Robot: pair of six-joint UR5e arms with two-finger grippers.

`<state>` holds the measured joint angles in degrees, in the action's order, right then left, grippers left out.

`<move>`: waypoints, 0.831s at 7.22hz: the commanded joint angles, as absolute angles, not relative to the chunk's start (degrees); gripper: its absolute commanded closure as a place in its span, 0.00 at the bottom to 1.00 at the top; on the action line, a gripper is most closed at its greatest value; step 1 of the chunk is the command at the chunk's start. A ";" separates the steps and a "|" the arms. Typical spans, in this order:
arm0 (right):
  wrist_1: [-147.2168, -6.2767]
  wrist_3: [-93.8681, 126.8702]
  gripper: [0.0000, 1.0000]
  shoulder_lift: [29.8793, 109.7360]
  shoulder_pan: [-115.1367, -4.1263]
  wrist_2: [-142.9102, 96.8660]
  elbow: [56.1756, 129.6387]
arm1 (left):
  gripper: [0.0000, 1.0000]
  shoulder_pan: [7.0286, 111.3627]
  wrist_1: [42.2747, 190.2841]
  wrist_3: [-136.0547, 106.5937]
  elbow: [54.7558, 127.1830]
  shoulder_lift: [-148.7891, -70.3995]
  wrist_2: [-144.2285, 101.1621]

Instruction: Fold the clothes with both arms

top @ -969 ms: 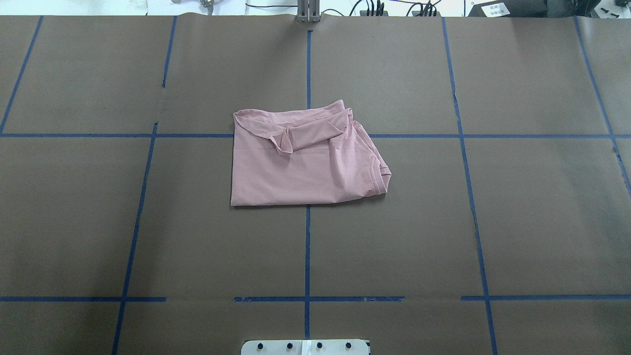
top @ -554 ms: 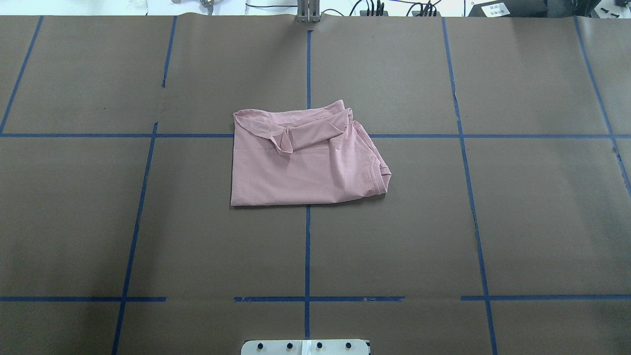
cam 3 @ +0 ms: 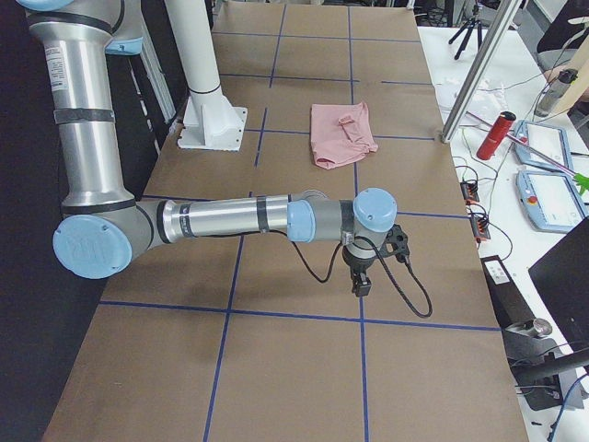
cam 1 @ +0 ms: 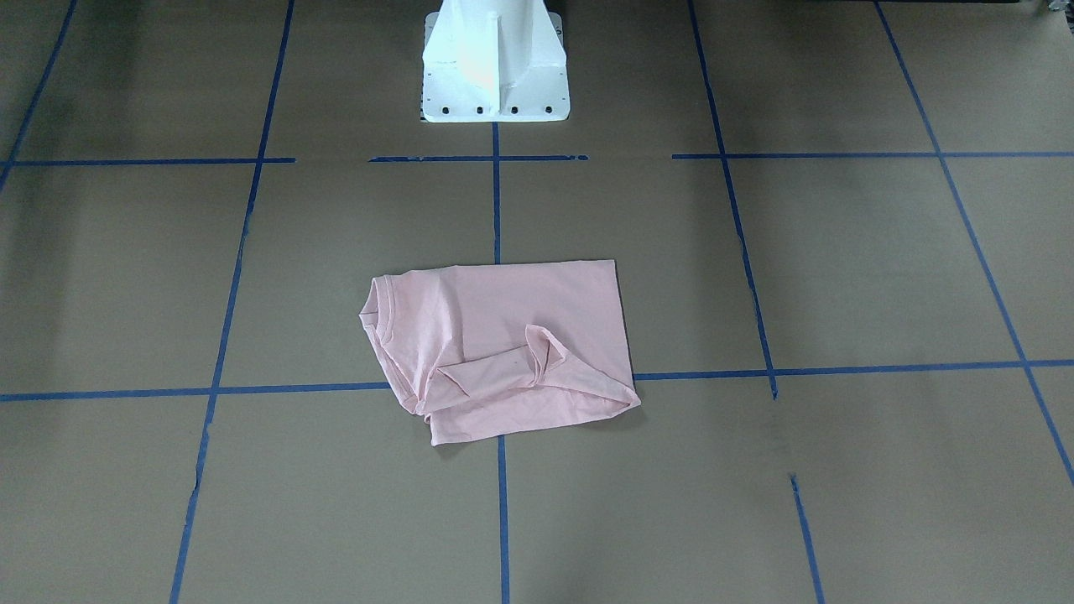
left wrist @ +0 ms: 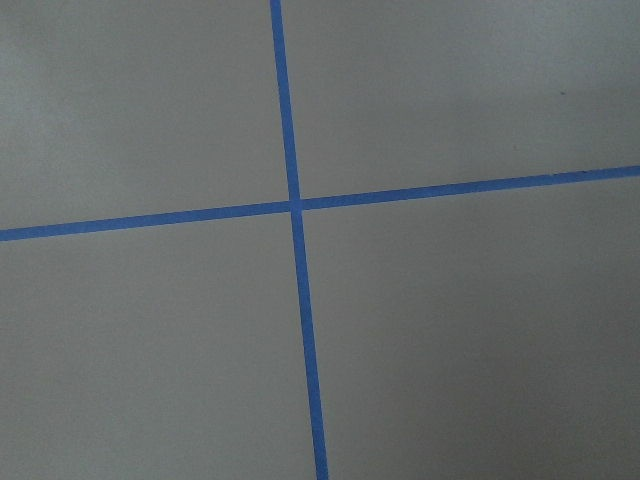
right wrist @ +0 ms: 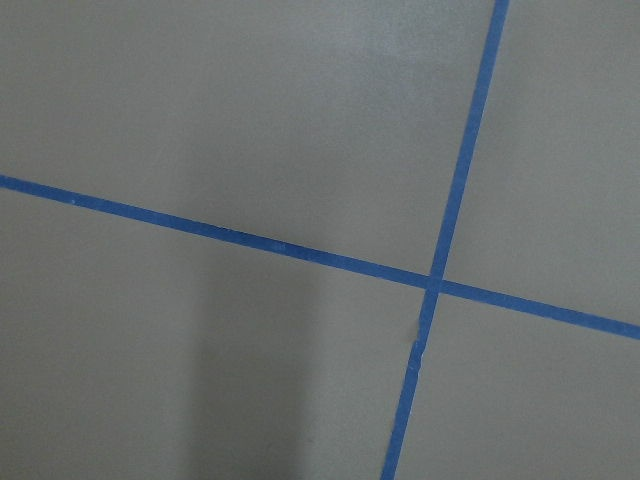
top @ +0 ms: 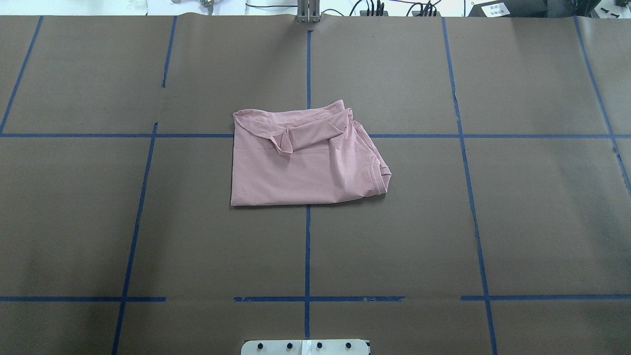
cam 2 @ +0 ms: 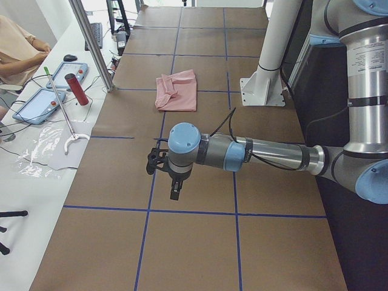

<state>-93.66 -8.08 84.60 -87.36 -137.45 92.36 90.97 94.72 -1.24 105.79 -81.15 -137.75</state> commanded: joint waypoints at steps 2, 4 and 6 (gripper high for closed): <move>-93.69 -8.35 0.00 84.73 -87.36 -137.64 93.52 | 0.00 90.79 94.83 -1.06 105.65 -81.21 -137.55; -93.60 -8.35 0.00 84.55 -87.36 -137.38 93.61 | 0.00 90.79 94.92 -0.97 105.47 -81.21 -137.64; -93.60 -8.17 0.00 84.64 -87.36 -137.46 94.66 | 0.00 90.79 94.83 -1.05 105.73 -81.30 -137.81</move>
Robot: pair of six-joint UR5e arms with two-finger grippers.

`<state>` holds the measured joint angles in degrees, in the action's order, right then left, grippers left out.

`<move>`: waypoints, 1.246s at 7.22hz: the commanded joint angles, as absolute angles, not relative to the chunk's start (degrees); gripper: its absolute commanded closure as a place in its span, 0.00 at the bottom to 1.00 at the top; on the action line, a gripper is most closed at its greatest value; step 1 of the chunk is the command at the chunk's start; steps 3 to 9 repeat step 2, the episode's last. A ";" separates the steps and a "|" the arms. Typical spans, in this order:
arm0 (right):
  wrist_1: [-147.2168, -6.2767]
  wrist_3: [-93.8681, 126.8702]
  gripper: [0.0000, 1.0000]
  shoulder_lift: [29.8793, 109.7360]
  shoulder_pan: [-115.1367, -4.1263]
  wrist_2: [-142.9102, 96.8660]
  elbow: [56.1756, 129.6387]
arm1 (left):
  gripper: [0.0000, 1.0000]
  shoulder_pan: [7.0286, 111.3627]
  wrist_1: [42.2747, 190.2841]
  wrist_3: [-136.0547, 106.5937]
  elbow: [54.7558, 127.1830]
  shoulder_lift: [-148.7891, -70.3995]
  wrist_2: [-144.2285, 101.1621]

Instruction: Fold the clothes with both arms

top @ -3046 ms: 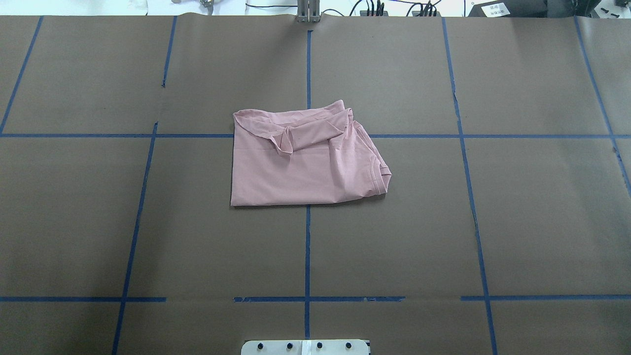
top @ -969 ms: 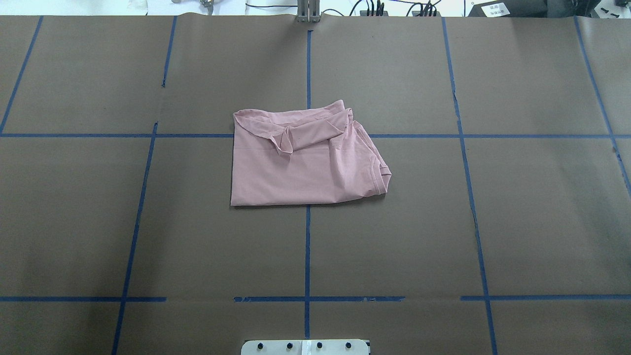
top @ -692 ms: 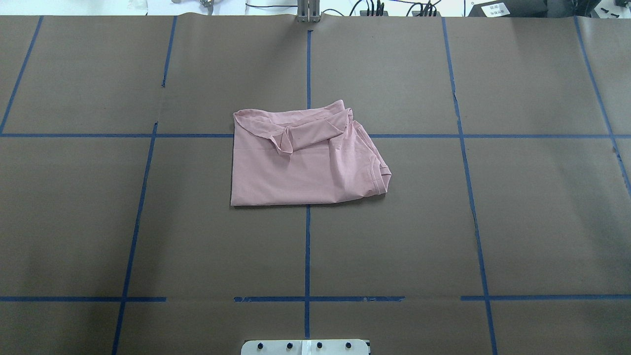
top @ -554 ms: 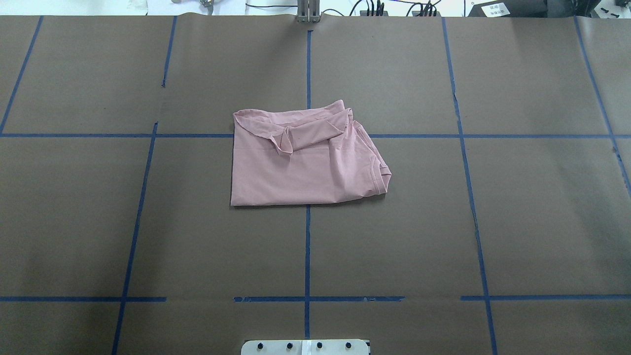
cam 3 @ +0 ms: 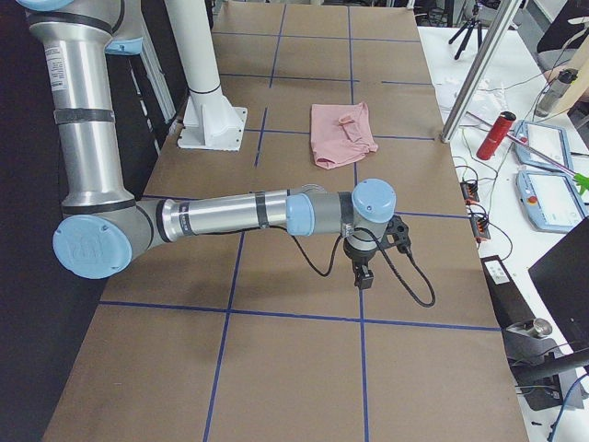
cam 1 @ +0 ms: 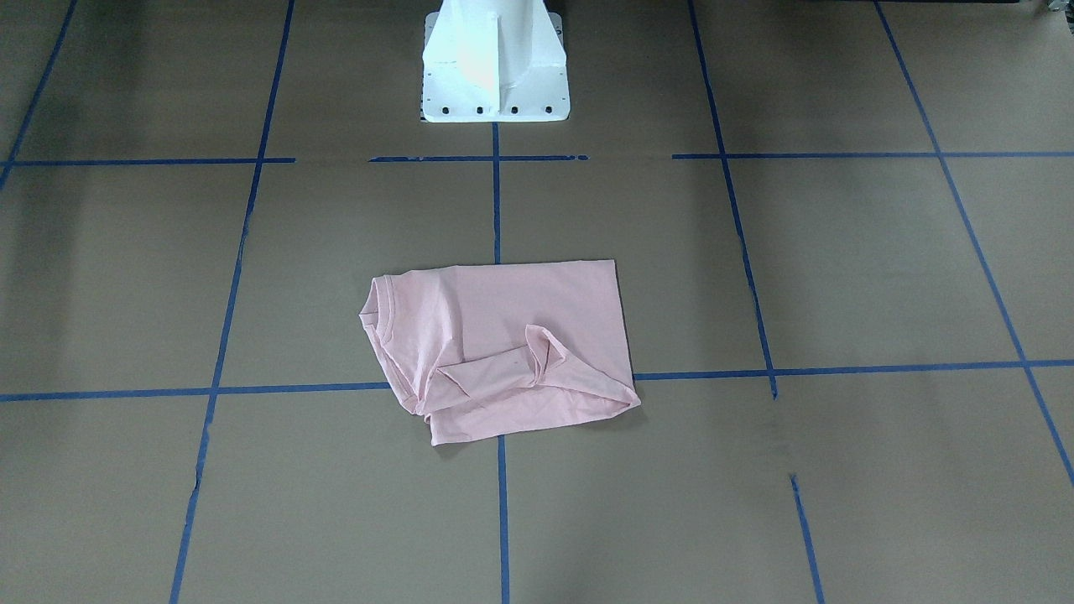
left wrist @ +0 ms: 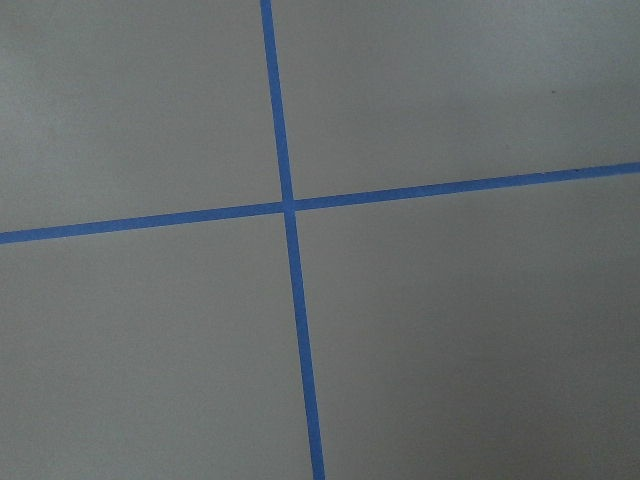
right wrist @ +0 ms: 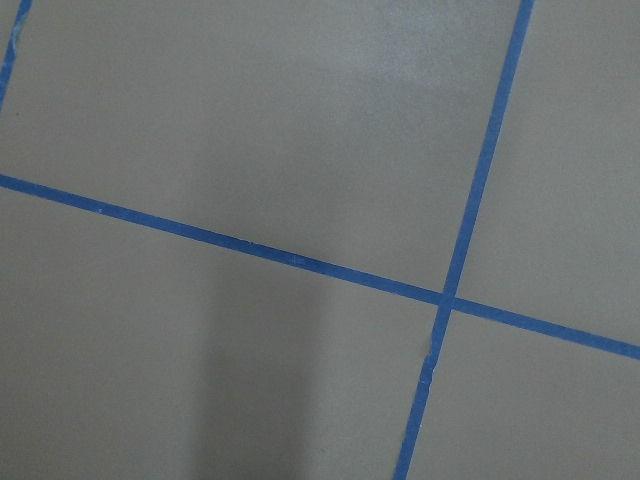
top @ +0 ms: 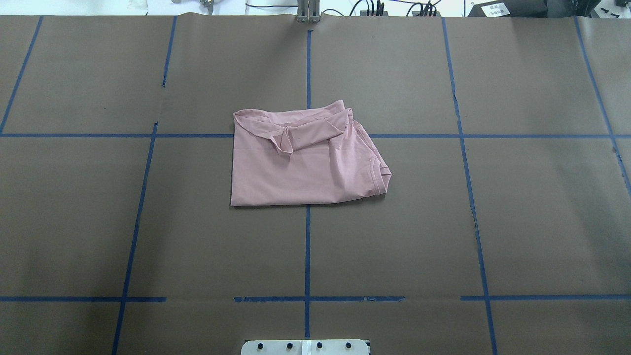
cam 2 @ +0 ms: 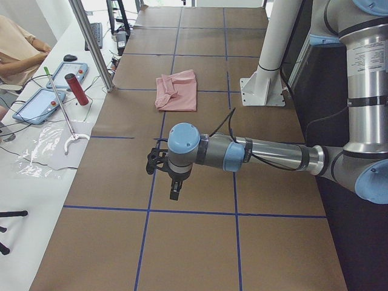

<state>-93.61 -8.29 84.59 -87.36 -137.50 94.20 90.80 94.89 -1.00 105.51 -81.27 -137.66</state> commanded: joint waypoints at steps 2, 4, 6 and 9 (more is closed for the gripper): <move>-93.60 -8.17 0.00 84.64 -87.36 -137.20 94.92 | 0.00 90.79 95.01 -0.97 105.12 -81.30 -137.81; -93.60 -8.17 0.00 84.64 -87.36 -137.20 94.92 | 0.00 90.79 95.01 -0.97 105.12 -81.30 -137.81; -93.60 -8.17 0.00 84.64 -87.36 -137.20 94.92 | 0.00 90.79 95.01 -0.97 105.12 -81.30 -137.81; -93.60 -8.17 0.00 84.64 -87.36 -137.20 94.92 | 0.00 90.79 95.01 -0.97 105.12 -81.30 -137.81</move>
